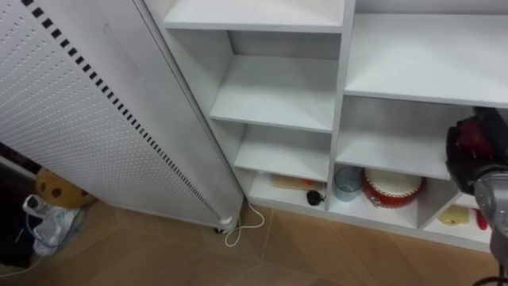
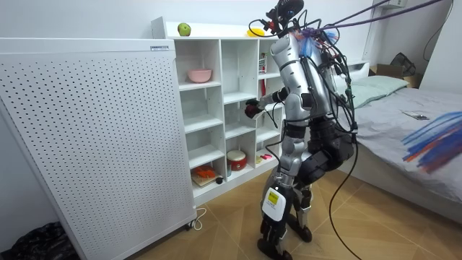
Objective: Arrange fruit in the closet
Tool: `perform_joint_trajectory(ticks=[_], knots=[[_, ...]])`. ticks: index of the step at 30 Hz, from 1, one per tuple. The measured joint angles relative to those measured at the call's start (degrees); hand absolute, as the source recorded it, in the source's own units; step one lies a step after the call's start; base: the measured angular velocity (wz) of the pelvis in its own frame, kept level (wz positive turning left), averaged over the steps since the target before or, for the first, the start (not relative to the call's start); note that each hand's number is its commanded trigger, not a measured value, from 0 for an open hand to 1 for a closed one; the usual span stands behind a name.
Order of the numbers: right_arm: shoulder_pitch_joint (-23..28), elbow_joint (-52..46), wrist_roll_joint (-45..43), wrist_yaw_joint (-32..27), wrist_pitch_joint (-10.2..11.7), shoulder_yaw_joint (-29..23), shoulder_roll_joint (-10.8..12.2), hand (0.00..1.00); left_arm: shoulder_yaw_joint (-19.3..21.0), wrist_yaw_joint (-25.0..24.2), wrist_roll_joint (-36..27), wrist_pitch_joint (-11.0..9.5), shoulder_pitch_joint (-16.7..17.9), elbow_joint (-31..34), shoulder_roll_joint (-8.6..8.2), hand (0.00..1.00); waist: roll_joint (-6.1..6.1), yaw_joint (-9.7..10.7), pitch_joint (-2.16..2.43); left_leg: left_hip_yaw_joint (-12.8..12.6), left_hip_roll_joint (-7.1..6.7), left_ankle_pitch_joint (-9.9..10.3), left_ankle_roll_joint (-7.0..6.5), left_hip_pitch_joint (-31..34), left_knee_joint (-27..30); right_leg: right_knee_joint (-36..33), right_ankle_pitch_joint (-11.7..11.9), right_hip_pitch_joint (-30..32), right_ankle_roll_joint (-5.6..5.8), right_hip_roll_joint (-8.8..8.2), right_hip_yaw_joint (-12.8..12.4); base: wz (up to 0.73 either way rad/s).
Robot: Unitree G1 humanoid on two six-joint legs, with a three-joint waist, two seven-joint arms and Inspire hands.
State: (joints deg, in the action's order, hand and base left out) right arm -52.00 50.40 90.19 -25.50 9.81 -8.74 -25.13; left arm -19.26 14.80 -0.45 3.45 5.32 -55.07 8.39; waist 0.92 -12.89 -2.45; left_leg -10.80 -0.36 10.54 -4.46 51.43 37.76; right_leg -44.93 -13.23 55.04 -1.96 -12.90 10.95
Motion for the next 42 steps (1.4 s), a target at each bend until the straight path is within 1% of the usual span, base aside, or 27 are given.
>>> perform_joint_trajectory(ticks=[5, 12, 21, 27, 32, 35, 37, 39, 41, 42], knots=[[0.0, -0.1, 0.0, -0.2, 0.1, 0.0, 0.0, 0.00, 0.0, 0.0, 0.0, -0.1, 0.0, 0.2, 0.01, 0.00, 0.00, -0.1, 0.00, -0.1, 0.07, 0.0, -0.08, 0.0, 0.2, 0.0, 0.0, -0.1, 0.01, 0.00, 0.1, 0.00], [0.0, -0.1, 0.0, -0.7, 0.1, 0.0, 0.0, 0.00, 0.0, 0.0, 0.0, -1.0, 0.0, 0.3, 0.01, 0.00, 0.01, -0.4, 0.01, -0.2, 0.46, 0.1, -0.04, 0.0, 0.5, 0.0, 0.1, -0.2, -0.12, 0.05, 0.3, 0.00], [0.0, 0.0, 0.0, -0.4, 0.0, 0.0, 0.0, 0.00, -0.1, -0.5, -0.1, -1.0, 0.0, 0.6, 0.01, 0.00, 0.02, -0.2, 0.02, -0.2, 0.52, 0.1, -0.07, 0.0, 0.8, -0.2, 0.1, -0.3, -0.17, 0.01, 0.3, 0.00], [0.0, 0.0, 0.3, 0.8, -1.0, 0.0, 0.0, 0.00, -0.1, -0.6, -0.1, -0.9, 0.0, 0.8, 0.01, 0.00, 0.02, 0.1, 0.02, -0.3, 0.54, 0.1, -0.08, 0.0, 0.8, -0.3, 0.1, -0.3, -0.17, 0.00, 0.3, 0.00], [0.0, 0.1, 0.3, 1.3, -1.2, 0.0, 0.0, 0.00, -0.1, -0.6, -0.1, -0.9, 0.1, 1.3, 0.01, 0.00, 0.02, 0.2, 0.02, -0.3, 0.60, 0.1, -0.07, -0.1, 0.9, -0.4, 0.1, -0.4, -0.17, 0.02, 0.3, 0.00], [0.2, 1.4, 0.3, 1.7, -1.5, 0.0, 0.0, 0.00, -0.1, -0.6, -0.1, -0.4, 0.1, 1.2, 0.01, 0.00, 0.02, 0.1, 0.02, -0.2, 0.73, 0.2, -0.05, -0.9, 1.0, -0.1, 0.1, -1.6, -0.18, 0.13, 0.5, 0.00], [0.4, 2.7, 0.1, 1.8, -2.4, 0.0, 0.0, 0.00, 0.0, -0.8, 0.0, 0.1, 0.6, 1.2, 0.13, 0.00, 0.10, 0.2, 0.06, -0.1, 0.89, 0.3, -0.07, -2.1, 0.7, 0.4, 0.0, -3.1, -0.15, 0.15, 1.1, 0.00], [0.4, 3.7, -0.3, 2.0, -2.7, 0.0, 0.0, 0.00, -0.1, -1.2, 0.0, 0.4, 0.9, 0.9, 0.14, 0.00, 0.10, 0.2, 0.06, 0.0, 0.88, 0.6, -0.10, -3.0, 0.5, 0.5, -0.1, -4.1, -0.06, 0.23, 1.2, 0.02], [1.0, 5.8, -0.5, 3.1, -3.0, 0.2, 0.0, 0.00, -0.1, -2.0, 0.0, 1.0, 1.0, 0.6, 0.41, 0.00, 0.18, 0.0, 0.01, 0.1, 0.93, 0.7, -0.10, -4.6, 0.3, 0.9, -0.3, -6.1, 0.03, 0.36, 1.7, 0.06], [2.1, 7.6, -0.5, 4.6, -3.3, 0.5, 0.0, 0.00, -0.1, -2.7, 0.0, 1.3, 1.1, 0.5, 0.82, 0.00, 0.19, 0.0, -0.02, 0.2, 1.12, 0.8, -0.05, -6.1, -0.2, 1.7, -0.3, -7.9, 0.06, 0.54, 2.2, 0.07]])
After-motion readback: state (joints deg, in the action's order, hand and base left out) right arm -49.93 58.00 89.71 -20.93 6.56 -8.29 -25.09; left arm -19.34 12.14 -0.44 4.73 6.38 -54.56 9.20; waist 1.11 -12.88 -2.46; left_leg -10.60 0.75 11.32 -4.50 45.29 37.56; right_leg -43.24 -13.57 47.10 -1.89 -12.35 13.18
